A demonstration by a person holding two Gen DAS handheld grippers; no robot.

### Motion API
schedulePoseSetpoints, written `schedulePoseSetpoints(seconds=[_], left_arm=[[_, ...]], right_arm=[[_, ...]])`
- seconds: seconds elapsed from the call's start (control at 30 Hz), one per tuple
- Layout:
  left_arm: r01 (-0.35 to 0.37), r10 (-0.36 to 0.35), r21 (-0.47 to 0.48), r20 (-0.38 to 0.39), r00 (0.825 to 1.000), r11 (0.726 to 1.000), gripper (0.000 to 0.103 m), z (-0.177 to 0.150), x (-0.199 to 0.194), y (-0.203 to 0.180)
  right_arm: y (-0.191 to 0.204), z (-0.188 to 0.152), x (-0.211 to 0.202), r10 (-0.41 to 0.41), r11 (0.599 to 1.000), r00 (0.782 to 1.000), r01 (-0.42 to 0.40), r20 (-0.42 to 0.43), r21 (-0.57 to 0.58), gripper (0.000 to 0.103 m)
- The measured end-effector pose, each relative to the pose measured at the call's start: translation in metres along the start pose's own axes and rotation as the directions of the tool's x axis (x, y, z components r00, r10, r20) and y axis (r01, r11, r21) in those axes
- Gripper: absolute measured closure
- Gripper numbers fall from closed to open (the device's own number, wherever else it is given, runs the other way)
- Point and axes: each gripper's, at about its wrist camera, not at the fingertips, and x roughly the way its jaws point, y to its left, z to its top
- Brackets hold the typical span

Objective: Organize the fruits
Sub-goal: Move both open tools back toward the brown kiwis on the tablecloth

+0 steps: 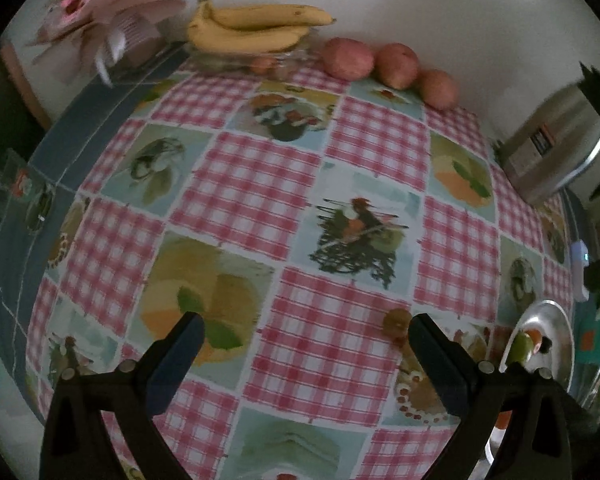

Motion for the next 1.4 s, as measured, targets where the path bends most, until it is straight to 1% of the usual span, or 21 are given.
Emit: schedulePoseSetpoints(seconds=[0.13, 0.33, 0.57, 0.73, 0.83, 0.9, 1.03, 1.17, 1.4], left_arm=[[0.001, -0.001, -0.05, 0.004, 1.0, 0.999, 0.0, 0.004, -0.002, 0.019], [0.0, 0.001, -0.09, 0.011, 1.0, 0.996, 0.0, 0.008, -0.005, 0.038], [0.002, -0.002, -0.087, 0.007, 1.0, 0.996, 0.0, 0.008, -0.005, 0.041], [-0.006, 0.006, -0.071, -0.006, 1.0, 0.997, 0.0, 0.007, 0.001, 0.04], [-0.028, 0.026, -0.043, -0.047, 0.999, 0.999, 0.0, 0.004, 0.015, 0.037], [-0.031, 0.029, -0.038, -0.065, 0.997, 0.999, 0.0, 0.002, 0.022, 0.036], [-0.042, 0.039, -0.028, -0.096, 0.995, 0.999, 0.0, 0.0, 0.035, 0.034], [-0.044, 0.039, -0.032, -0.129, 0.991, 0.999, 0.0, -0.002, 0.047, 0.034], [-0.054, 0.049, -0.029, -0.169, 0.984, 0.998, 0.0, -0.003, 0.064, 0.034]], right_arm=[[0.02, -0.001, 0.001, 0.013, 0.999, 1.0, -0.013, -0.008, -0.04, 0.005], [0.047, -0.002, -0.002, 0.022, 0.995, 1.0, -0.022, 0.002, -0.096, 0.005], [0.079, -0.01, 0.0, 0.026, 0.986, 1.0, -0.025, 0.001, -0.165, 0.005], [0.093, -0.012, 0.002, 0.03, 0.982, 1.0, -0.03, -0.002, -0.186, 0.005], [0.1, -0.013, 0.005, 0.028, 0.979, 1.0, -0.027, -0.002, -0.202, 0.005], [0.103, -0.014, 0.007, 0.026, 0.977, 1.0, -0.027, -0.005, -0.211, 0.005], [0.106, -0.016, 0.019, 0.024, 0.975, 0.999, -0.03, -0.031, -0.218, 0.005], [0.108, -0.017, 0.03, 0.011, 0.974, 0.999, -0.022, -0.053, -0.226, 0.005], [0.112, -0.019, 0.044, 0.011, 0.973, 0.997, -0.029, -0.082, -0.227, 0.005]])
